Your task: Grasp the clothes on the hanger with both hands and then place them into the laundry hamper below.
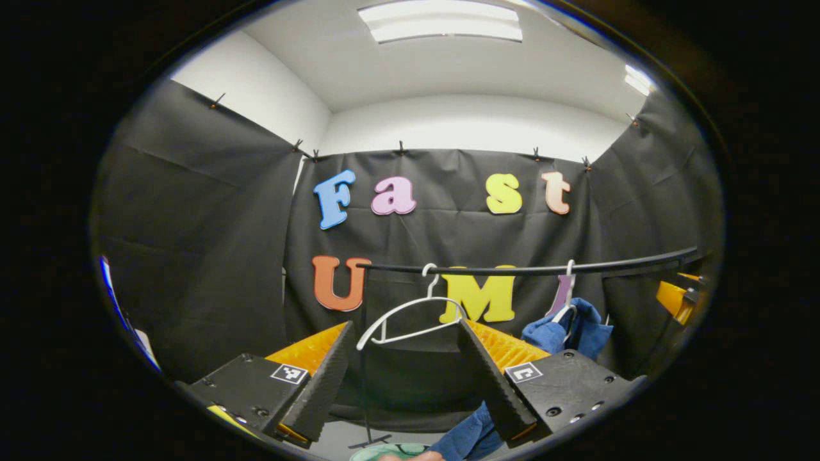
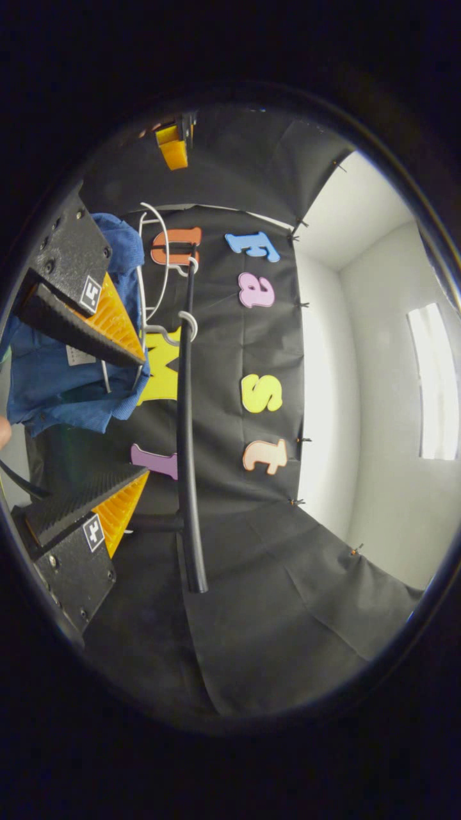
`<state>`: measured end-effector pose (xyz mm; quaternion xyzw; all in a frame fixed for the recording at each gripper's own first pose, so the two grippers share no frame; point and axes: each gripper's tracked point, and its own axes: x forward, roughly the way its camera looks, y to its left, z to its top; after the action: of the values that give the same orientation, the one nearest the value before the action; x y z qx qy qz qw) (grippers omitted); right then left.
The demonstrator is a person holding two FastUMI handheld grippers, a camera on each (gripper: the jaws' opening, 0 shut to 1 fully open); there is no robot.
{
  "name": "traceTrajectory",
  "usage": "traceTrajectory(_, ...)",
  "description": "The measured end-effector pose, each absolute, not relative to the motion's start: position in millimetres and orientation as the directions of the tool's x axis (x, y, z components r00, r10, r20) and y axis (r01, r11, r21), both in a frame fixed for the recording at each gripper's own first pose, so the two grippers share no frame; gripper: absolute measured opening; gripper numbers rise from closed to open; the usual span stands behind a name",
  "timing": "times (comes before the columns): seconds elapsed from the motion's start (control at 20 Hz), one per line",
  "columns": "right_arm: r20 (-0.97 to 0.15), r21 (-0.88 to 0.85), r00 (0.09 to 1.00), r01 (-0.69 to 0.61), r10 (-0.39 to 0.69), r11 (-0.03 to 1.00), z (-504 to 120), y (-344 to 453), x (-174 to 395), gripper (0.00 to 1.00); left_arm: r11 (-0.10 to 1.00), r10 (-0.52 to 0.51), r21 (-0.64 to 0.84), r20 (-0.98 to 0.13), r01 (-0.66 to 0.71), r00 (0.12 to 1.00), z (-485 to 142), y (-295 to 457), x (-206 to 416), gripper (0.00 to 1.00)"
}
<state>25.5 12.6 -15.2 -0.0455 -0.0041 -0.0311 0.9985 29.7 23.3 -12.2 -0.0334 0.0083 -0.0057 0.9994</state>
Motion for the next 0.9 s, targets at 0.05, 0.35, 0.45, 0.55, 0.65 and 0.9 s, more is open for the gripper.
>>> traceTrajectory(0.05, 0.004, -0.094, 0.998, 0.068, -0.068, 0.993, -18, 10, 28, 0.95, 0.997, -0.030, -0.072, -0.017, 0.029, 0.999, -13, 16, 29, 1.00)
traceTrajectory(0.35, -0.043, -0.085, 0.996, 0.078, -0.082, 0.993, -41, 3, 39, 0.98, 0.982, -0.161, -0.105, -0.048, 0.156, 0.986, -25, -42, 23, 1.00)
traceTrajectory(0.45, -0.068, -0.094, 0.995, 0.071, -0.078, 0.993, -55, 2, 46, 0.95, 0.974, -0.211, -0.098, -0.057, 0.205, 0.976, -28, -63, 21, 1.00)
traceTrajectory(0.55, -0.080, -0.106, 0.992, 0.088, -0.096, 0.991, -65, -2, 57, 0.98, 0.973, -0.222, -0.084, -0.067, 0.216, 0.973, -33, -77, 21, 1.00)
traceTrajectory(0.65, -0.101, -0.100, 0.988, 0.108, -0.118, 0.989, -78, -8, 66, 0.99, 0.972, -0.229, -0.088, -0.108, 0.220, 0.967, -50, -89, 23, 0.92)
traceTrajectory(0.9, -0.162, -0.108, 0.980, 0.101, -0.118, 0.989, -118, -8, 88, 0.99, 0.973, -0.216, -0.127, -0.222, 0.192, 0.951, -90, -111, 27, 0.98)
